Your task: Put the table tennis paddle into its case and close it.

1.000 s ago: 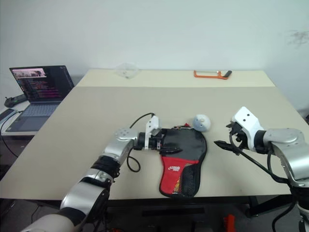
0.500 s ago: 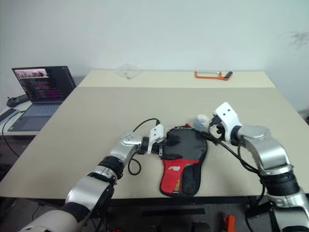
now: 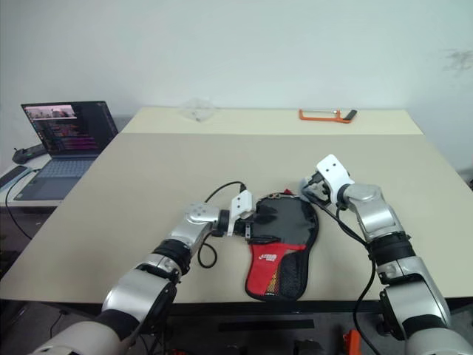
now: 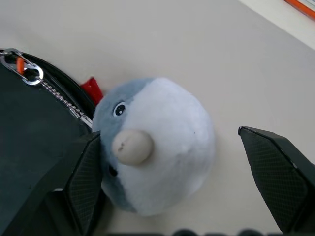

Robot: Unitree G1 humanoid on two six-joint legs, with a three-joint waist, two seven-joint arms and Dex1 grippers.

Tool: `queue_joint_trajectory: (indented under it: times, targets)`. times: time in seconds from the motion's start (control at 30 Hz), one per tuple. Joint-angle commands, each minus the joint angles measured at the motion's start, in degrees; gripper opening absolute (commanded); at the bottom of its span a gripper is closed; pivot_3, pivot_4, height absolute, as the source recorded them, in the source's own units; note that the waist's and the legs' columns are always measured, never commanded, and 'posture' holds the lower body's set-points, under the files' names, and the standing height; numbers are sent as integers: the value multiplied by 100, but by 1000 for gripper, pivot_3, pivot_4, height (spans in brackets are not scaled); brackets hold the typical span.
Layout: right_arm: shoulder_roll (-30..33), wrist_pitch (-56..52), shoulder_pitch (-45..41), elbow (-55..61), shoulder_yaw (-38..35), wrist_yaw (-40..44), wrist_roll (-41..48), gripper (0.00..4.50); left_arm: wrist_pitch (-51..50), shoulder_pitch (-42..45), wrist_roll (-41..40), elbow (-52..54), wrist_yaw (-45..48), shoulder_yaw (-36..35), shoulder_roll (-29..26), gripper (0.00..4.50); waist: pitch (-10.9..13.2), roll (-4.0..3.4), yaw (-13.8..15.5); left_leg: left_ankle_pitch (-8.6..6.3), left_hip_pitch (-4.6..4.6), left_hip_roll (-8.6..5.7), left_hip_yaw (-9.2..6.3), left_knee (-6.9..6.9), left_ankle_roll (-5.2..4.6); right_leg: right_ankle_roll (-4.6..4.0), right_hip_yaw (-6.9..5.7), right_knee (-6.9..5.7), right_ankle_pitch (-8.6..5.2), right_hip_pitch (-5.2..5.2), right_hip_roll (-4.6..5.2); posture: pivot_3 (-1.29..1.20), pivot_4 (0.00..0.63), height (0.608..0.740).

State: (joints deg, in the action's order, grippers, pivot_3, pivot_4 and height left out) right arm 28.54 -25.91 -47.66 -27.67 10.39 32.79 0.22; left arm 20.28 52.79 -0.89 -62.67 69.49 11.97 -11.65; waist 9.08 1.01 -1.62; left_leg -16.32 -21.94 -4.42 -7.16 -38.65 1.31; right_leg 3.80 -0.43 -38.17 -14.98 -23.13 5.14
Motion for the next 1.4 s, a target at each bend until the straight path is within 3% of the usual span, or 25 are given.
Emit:
queue_joint_trajectory:
  times: [0.03,0.13,0.37,0.5,0.87,1.03,1.23,1.4]
  targets:
    - [-47,182,-194,-203,-88,89,-59,4320,-19,-126,263,-102,-11,123,-3,4486,0,0,-1,0,0,0,0,-1,0,0,0,0,0,0,0,0,150,740]
    - [-144,137,-249,-305,-128,171,-10,3651,5,-142,297,-143,-52,139,-1,4500,-1,-1,-1,0,0,0,0,-2,0,0,0,-1,0,1,0,0,150,740]
    - [-259,-169,-249,-273,-88,482,20,1188,61,-148,438,-379,-227,191,41,4500,-13,-9,0,0,3,0,-2,-6,-1,0,-1,-4,0,5,0,0,150,740]
    - [-271,-193,-285,-327,-120,378,-53,291,51,-146,562,-583,-346,252,59,4500,-17,-12,2,-9,17,-1,-6,-8,-15,1,-4,-5,1,22,0,0,150,740]
    - [-14,143,-637,-475,-269,-14,-264,231,-60,-201,827,-916,-528,373,85,4500,-18,-15,14,-15,103,-3,-21,4,-26,6,-14,10,0,117,-1,0,150,740]
    - [-261,809,-1271,-1514,-80,-69,-419,231,-75,-267,860,-921,-531,381,101,4500,-26,-27,14,-15,108,-5,-23,4,-25,10,-14,8,4,119,-1,0,150,740]
    - [-892,1969,-2481,-3724,-74,-766,-755,229,-83,-412,847,-851,-491,351,70,4500,-36,-38,2,-14,116,-4,-24,8,-25,9,-13,8,4,125,-1,0,150,740]
    - [-889,2268,-2790,-4543,-107,-1194,-966,228,-100,-551,813,-773,-469,317,5,4500,-43,-35,12,-14,116,-5,-27,16,-25,8,-13,16,5,104,0,0,150,740]
